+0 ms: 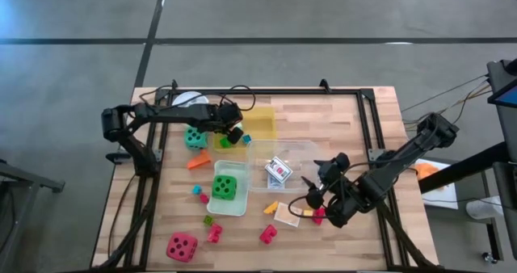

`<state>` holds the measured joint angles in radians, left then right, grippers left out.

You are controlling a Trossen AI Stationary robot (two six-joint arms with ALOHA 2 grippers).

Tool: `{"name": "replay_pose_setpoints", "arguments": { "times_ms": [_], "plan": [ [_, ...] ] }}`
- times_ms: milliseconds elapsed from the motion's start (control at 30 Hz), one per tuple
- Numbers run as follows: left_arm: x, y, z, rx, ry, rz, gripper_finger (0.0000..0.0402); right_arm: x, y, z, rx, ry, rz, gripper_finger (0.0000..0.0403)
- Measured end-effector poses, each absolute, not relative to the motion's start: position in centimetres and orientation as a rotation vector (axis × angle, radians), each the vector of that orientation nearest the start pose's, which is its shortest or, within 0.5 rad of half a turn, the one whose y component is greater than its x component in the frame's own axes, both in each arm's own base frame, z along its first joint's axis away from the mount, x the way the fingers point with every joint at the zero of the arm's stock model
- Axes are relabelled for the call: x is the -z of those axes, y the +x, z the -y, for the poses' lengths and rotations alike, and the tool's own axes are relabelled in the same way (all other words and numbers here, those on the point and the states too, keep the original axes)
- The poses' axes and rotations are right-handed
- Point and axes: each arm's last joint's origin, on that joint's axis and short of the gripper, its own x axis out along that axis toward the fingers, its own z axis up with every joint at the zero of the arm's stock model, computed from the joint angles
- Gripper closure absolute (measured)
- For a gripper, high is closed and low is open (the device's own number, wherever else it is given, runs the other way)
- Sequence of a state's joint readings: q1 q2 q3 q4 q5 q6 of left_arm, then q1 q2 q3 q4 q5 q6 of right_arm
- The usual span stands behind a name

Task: Pick & Place Toys
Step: Put the orange game piece into the yellow bin

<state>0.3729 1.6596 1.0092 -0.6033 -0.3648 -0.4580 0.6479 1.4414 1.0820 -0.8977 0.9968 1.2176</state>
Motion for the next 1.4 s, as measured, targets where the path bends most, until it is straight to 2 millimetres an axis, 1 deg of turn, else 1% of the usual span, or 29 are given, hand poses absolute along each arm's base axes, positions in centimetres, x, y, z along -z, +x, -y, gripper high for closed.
{"name": "replay_pose_setpoints", "arguments": {
  "times_ms": [400,1100,1167,1233,1400],
  "plan": [
    [-17.4,28.1,-11.9,-0.879,-0.439,-1.115,0.0401,-24.2,22.0,-13.6,0.721,0.202,-0.525,0.0078],
    [-17.3,28.1,-11.8,-0.86,-0.453,-1.12,0.04,-24.1,22.1,-13.7,0.714,0.207,-0.52,0.0078],
    [-17.3,28.1,-11.8,-0.86,-0.453,-1.121,0.0392,-24.1,22.1,-13.7,0.714,0.207,-0.52,0.0078],
    [-17.3,28.1,-11.8,-0.859,-0.453,-1.121,0.0374,-24.1,22.1,-13.7,0.714,0.207,-0.52,0.0078],
    [-17.4,28.1,-11.8,-0.853,-0.457,-1.121,0.0309,-24.1,22.1,-13.7,0.714,0.207,-0.519,0.0078]
  ]
}}
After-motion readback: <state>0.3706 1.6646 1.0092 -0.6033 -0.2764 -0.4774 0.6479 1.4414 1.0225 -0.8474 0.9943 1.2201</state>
